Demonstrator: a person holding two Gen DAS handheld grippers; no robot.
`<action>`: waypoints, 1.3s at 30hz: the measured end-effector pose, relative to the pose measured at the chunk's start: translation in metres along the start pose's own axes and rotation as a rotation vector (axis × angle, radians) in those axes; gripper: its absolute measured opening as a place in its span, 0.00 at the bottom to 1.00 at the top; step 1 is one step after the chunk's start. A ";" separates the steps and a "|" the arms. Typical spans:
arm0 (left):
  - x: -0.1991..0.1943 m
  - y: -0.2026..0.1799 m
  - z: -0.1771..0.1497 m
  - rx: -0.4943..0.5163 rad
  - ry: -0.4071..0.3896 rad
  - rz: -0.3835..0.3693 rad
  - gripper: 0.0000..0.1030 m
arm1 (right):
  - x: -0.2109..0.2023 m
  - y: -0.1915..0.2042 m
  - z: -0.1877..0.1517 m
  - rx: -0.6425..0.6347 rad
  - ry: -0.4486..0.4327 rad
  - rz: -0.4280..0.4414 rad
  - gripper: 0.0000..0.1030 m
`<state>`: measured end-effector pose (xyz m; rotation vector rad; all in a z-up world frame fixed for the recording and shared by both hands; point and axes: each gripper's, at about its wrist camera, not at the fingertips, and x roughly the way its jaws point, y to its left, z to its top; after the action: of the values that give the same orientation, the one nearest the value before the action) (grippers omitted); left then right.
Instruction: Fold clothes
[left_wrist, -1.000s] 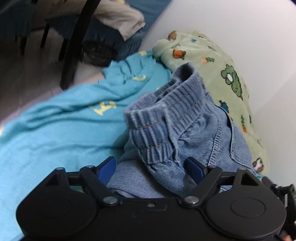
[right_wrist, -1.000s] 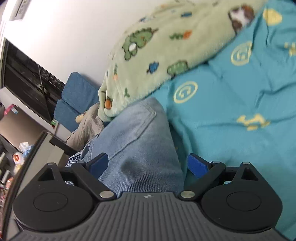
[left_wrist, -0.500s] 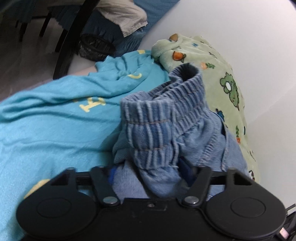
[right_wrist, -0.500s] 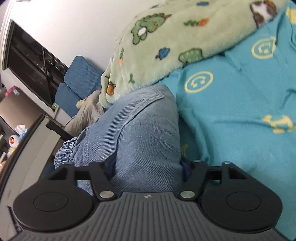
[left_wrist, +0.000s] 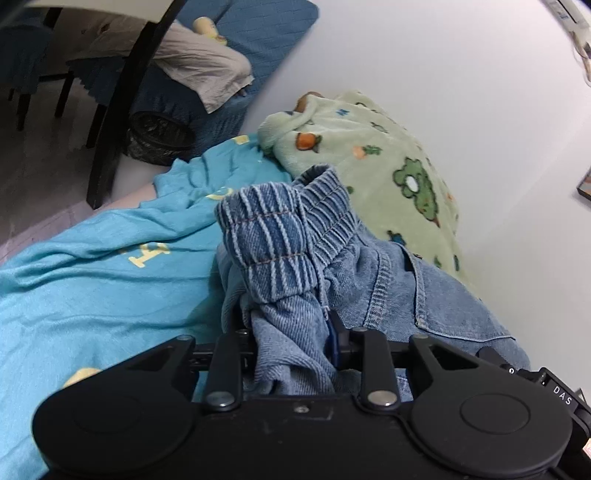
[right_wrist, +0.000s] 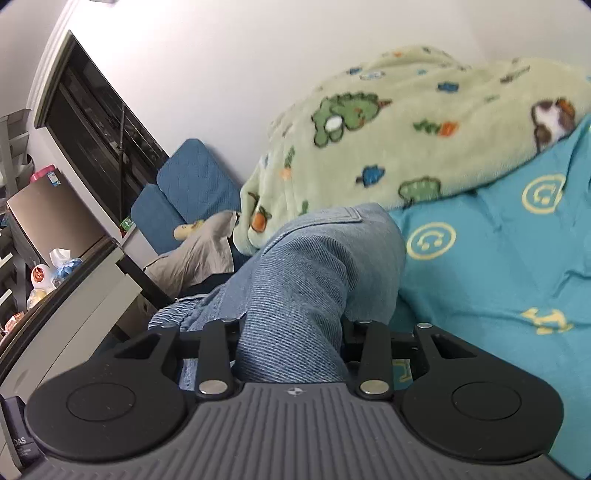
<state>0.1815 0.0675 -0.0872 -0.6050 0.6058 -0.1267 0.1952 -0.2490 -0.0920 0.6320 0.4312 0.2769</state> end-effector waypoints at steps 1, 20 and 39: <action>-0.004 -0.003 0.000 0.005 0.001 -0.006 0.24 | -0.005 0.001 0.001 -0.002 -0.005 -0.003 0.38; -0.066 -0.085 0.007 0.096 -0.007 -0.136 0.23 | -0.097 0.029 0.047 -0.041 -0.136 -0.032 0.38; -0.121 -0.274 -0.056 0.262 0.049 -0.431 0.23 | -0.309 0.008 0.117 -0.089 -0.410 -0.176 0.38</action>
<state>0.0672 -0.1502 0.0919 -0.4708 0.4887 -0.6174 -0.0216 -0.4187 0.0912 0.5425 0.0778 -0.0041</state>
